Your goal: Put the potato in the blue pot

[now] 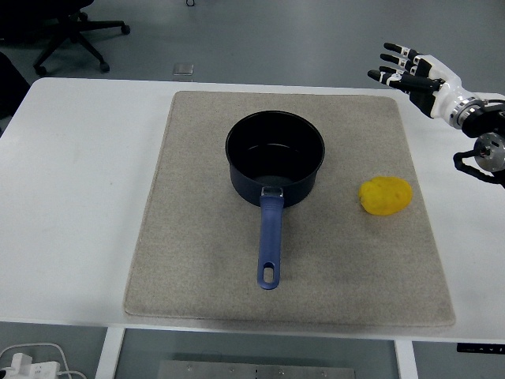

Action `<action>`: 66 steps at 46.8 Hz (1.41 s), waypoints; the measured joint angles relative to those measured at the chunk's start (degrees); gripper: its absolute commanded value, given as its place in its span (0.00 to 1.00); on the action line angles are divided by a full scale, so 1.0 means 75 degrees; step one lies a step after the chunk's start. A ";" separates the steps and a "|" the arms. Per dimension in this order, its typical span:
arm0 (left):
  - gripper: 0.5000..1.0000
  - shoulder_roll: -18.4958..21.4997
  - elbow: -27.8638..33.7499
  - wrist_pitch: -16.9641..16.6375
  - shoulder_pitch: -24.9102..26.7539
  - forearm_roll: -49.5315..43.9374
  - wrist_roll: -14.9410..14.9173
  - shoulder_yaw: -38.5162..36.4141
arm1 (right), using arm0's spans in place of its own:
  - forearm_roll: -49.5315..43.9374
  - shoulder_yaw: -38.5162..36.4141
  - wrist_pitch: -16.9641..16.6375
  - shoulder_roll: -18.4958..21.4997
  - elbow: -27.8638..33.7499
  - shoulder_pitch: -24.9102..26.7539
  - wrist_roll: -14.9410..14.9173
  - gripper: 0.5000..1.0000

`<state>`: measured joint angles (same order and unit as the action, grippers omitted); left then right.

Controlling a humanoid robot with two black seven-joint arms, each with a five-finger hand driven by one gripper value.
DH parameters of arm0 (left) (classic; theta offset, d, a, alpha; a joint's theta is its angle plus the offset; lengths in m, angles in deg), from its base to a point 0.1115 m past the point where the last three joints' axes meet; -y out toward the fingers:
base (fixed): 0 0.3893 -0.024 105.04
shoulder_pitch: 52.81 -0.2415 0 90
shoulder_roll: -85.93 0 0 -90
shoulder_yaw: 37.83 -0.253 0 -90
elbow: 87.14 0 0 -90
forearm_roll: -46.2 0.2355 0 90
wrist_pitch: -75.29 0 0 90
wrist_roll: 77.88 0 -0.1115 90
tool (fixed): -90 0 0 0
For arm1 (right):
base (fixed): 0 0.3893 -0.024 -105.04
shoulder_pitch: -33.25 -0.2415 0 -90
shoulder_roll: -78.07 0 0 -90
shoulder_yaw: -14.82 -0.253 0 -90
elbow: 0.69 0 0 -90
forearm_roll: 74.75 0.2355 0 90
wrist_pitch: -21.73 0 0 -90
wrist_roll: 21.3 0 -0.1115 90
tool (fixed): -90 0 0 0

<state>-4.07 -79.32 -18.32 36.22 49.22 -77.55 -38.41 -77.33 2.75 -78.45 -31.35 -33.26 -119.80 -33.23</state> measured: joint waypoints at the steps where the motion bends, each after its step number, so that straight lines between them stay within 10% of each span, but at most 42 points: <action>1: 0.99 0.0000 0.0000 0.0000 0.0000 0.0000 0.0000 0.0000 | -0.0005 0.0008 -0.0005 -0.0001 -0.0008 0.0002 0.0000 0.86; 16: 0.99 0.0000 0.0000 0.0000 0.0000 0.0000 0.0000 0.0002 | -0.0951 0.0017 -0.0838 -0.0461 -0.0106 0.0124 -0.0058 0.86; 34: 0.99 0.0000 0.0000 0.0000 0.0000 0.0000 0.0001 0.0000 | -0.2461 0.0072 -0.0981 -0.1876 -0.2505 0.0413 -0.0102 0.85; 66: 0.99 0.0000 0.0000 0.0000 -0.0001 0.0000 0.0000 0.0003 | -0.4366 0.0318 -0.2006 -0.3538 -0.4079 0.0620 -0.0721 0.85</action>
<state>-4.07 -79.32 -18.31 36.22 49.22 -77.55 -38.38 -110.08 5.14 -93.49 -57.89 -63.85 -115.15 -38.64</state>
